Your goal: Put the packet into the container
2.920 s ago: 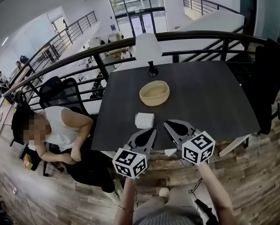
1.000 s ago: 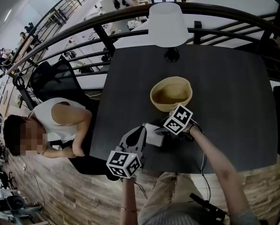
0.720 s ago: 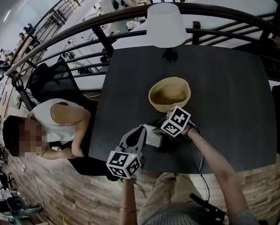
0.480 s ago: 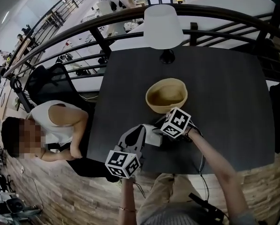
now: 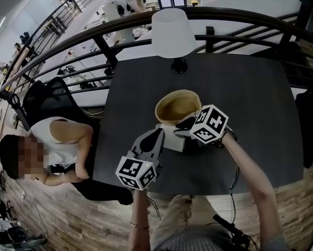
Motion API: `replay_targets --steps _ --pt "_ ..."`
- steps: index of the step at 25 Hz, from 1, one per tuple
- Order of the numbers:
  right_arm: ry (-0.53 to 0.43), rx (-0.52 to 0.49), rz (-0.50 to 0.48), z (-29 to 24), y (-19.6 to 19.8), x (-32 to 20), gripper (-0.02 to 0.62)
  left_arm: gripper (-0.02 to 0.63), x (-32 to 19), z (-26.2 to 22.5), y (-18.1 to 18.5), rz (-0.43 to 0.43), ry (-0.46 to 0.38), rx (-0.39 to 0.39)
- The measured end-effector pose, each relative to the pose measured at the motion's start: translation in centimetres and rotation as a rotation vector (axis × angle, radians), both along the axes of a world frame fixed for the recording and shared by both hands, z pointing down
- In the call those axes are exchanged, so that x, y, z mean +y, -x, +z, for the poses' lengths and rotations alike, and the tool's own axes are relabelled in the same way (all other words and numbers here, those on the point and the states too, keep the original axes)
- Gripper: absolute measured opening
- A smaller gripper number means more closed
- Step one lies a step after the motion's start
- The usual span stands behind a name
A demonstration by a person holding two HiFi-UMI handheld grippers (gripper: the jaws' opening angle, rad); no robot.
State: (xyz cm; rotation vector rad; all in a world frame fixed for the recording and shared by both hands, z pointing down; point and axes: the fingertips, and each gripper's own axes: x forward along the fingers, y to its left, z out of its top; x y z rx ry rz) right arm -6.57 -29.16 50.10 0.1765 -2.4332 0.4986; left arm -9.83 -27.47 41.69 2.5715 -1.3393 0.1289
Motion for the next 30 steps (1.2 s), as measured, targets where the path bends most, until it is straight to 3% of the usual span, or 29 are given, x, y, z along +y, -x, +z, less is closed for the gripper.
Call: replay_targets --steps 5,10,19,22,30 --pt "-0.045 -0.009 0.044 -2.8 -2.9 -4.0 0.100 0.008 -1.9 -1.1 -1.1 0.014 -0.025 -0.005" --pt "-0.083 0.039 0.005 -4.0 -4.6 -7.6 0.100 0.008 -3.6 -1.6 -1.5 0.001 -0.020 0.003" --pt "-0.199 0.176 -0.238 -2.0 -4.6 -11.6 0.100 0.008 -5.4 -0.5 -1.6 -0.037 0.017 0.012" --pt "-0.196 0.219 -0.319 -0.2 -4.4 -11.3 0.100 0.008 -5.5 -0.1 -1.8 -0.054 0.032 0.013" --pt "-0.169 0.257 -0.384 2.5 -3.4 -10.4 0.101 0.008 -6.2 0.6 -2.2 -0.078 0.066 0.002"
